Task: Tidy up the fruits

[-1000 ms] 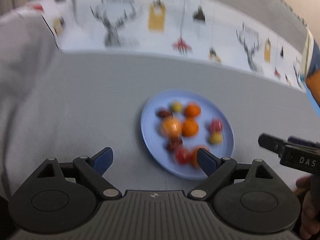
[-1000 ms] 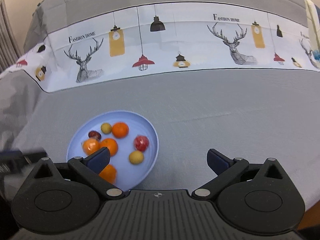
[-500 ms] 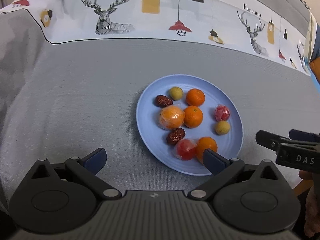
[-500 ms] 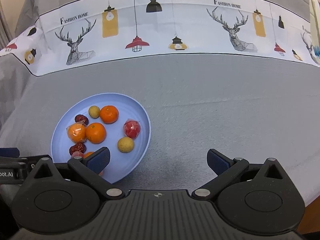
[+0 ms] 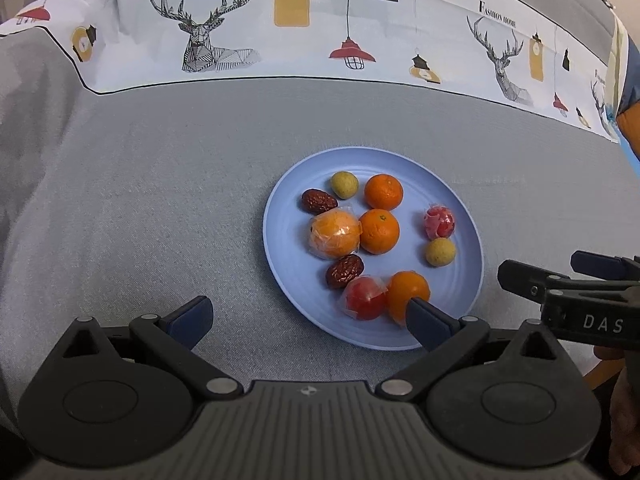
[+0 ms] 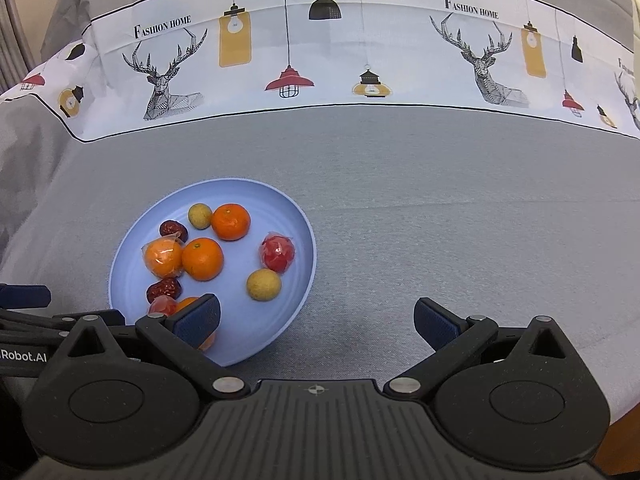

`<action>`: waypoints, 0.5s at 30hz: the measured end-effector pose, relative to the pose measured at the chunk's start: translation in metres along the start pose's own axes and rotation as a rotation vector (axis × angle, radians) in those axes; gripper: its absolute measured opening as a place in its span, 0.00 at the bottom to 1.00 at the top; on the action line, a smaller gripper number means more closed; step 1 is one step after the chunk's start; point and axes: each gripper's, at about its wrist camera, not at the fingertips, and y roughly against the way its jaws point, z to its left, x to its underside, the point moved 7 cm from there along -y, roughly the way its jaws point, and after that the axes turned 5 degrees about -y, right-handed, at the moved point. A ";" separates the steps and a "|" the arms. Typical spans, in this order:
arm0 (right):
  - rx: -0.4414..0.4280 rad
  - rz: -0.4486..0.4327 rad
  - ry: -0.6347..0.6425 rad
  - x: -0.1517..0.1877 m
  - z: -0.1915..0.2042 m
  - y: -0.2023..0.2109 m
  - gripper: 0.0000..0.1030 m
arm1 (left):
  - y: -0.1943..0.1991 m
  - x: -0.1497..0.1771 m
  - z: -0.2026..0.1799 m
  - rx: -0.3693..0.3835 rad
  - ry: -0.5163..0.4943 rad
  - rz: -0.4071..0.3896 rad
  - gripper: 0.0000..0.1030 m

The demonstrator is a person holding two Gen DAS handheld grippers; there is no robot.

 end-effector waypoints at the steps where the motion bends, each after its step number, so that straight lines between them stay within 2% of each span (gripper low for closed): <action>1: -0.001 0.000 0.002 0.000 0.000 0.000 0.99 | 0.000 0.000 0.000 0.000 -0.001 -0.001 0.99; 15: -0.002 0.007 0.014 0.001 0.004 -0.001 0.99 | 0.001 0.000 -0.004 0.008 -0.013 -0.002 0.99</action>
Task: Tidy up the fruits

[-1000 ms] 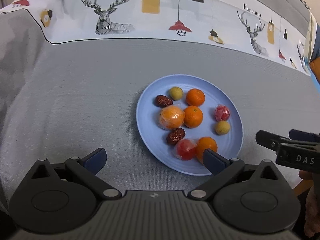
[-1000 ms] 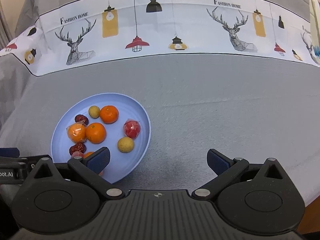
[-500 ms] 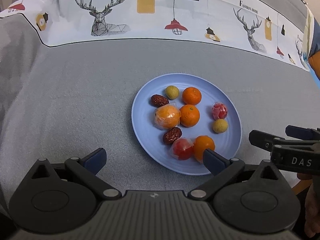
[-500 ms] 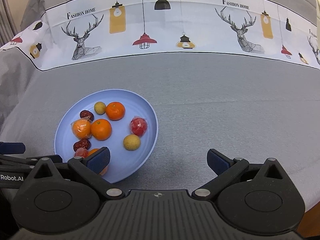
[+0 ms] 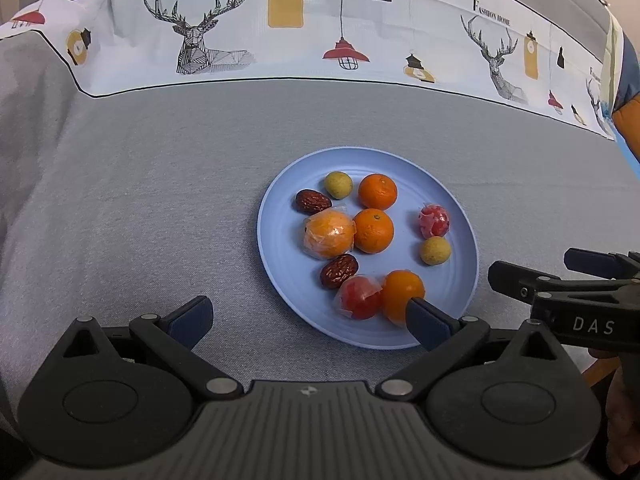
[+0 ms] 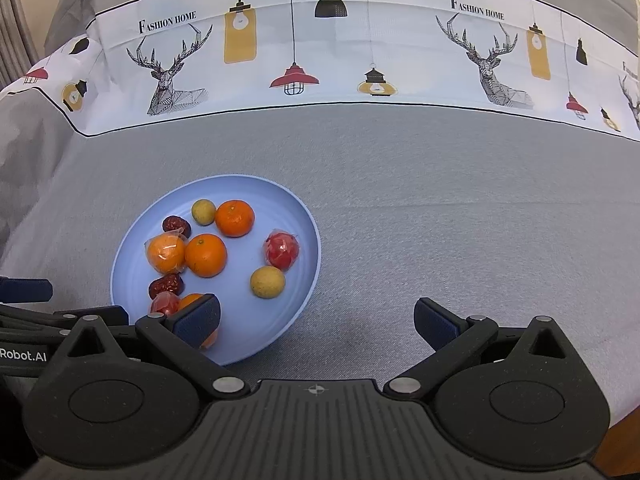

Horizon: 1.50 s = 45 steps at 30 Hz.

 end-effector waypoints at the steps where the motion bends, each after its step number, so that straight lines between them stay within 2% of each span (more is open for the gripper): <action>1: 0.000 0.000 0.000 0.000 0.000 0.000 0.99 | 0.000 0.000 0.000 0.000 0.000 0.000 0.99; 45: 0.001 0.004 0.006 0.001 0.000 -0.002 0.99 | -0.002 0.002 -0.004 0.015 -0.013 0.009 0.99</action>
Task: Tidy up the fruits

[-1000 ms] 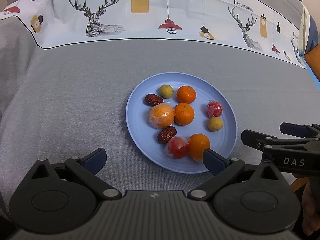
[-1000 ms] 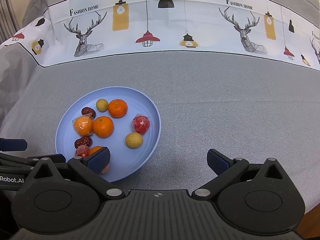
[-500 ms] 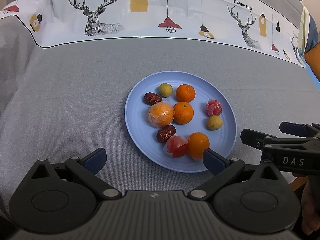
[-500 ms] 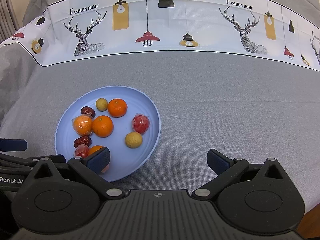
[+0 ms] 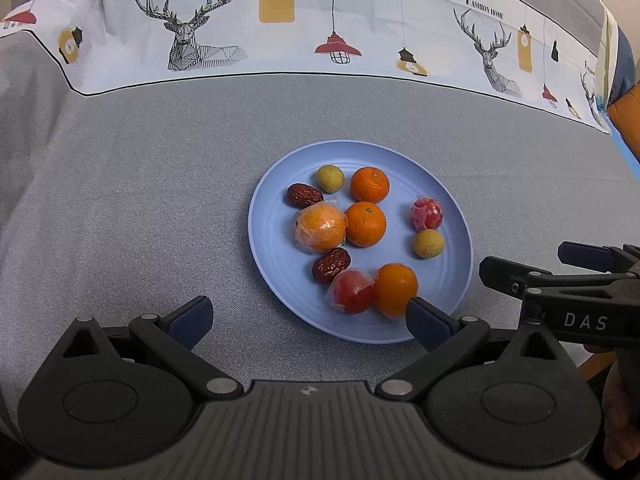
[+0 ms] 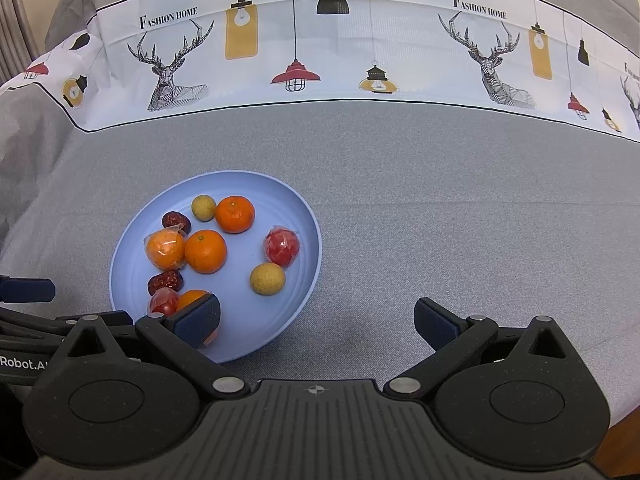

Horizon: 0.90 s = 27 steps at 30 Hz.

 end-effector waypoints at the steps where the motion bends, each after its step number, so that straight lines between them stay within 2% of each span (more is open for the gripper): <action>1: 0.000 -0.001 0.000 0.000 0.000 0.000 0.99 | 0.000 0.000 0.000 0.000 0.000 0.000 0.99; 14: 0.002 -0.010 0.004 -0.001 0.002 0.002 0.99 | 0.002 -0.002 0.001 -0.007 -0.005 -0.012 0.99; 27: -0.001 -0.025 -0.033 -0.010 -0.002 0.001 0.99 | 0.002 -0.004 0.000 0.022 0.011 -0.007 0.99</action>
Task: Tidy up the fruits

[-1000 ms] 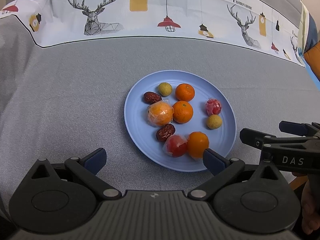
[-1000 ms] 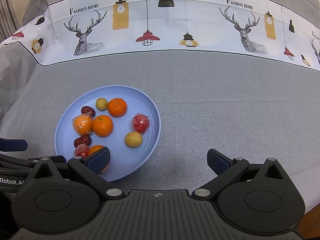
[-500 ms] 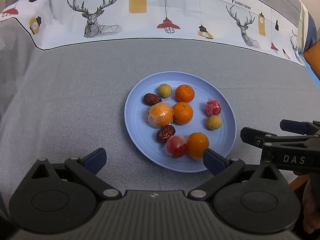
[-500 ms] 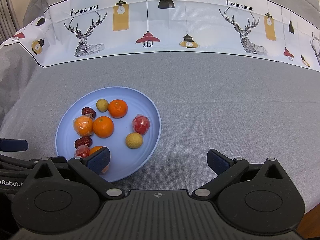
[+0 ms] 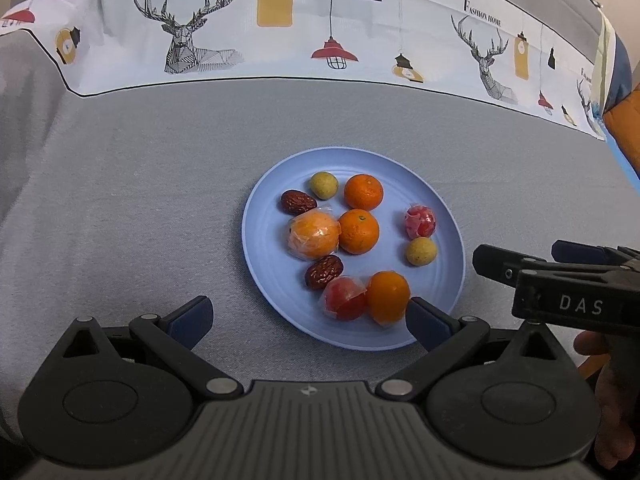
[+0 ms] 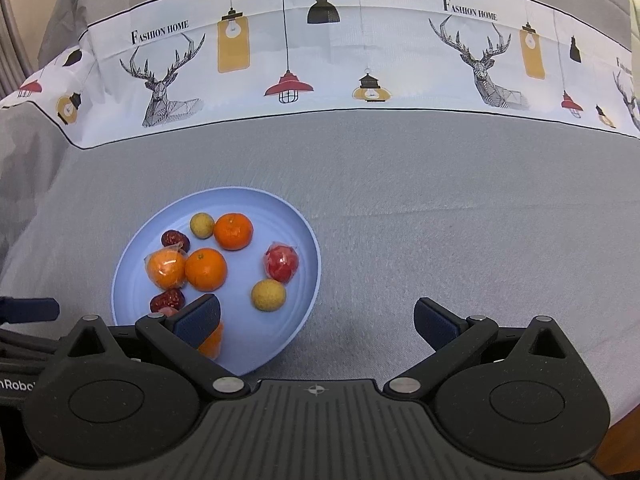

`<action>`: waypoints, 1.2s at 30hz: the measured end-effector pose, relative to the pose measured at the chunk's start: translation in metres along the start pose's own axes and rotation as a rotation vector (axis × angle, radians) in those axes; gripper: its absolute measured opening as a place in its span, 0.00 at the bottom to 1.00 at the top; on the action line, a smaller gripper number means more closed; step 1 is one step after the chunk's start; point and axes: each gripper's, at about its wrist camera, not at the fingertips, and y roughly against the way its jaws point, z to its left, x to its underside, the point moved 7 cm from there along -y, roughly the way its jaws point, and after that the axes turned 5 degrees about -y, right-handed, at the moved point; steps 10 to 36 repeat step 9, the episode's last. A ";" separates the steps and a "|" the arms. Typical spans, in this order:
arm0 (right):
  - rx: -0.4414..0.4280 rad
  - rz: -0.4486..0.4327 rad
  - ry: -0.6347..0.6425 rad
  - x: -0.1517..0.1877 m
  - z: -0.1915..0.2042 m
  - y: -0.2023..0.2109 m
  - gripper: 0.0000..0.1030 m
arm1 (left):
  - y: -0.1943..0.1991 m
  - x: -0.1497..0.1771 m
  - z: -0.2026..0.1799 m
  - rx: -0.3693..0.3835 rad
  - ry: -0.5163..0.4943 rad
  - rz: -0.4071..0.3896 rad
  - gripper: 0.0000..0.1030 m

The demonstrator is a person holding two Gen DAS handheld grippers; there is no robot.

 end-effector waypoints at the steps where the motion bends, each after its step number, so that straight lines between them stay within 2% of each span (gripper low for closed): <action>1: -0.002 0.001 -0.001 0.000 0.000 -0.001 0.99 | 0.000 0.000 0.000 0.002 0.000 0.003 0.99; 9: -0.043 -0.015 -0.018 -0.007 -0.003 -0.005 0.99 | -0.004 -0.002 -0.002 0.014 -0.005 -0.002 1.00; 36: -0.043 -0.015 -0.018 -0.007 -0.003 -0.005 0.99 | -0.004 -0.002 -0.002 0.014 -0.005 -0.002 1.00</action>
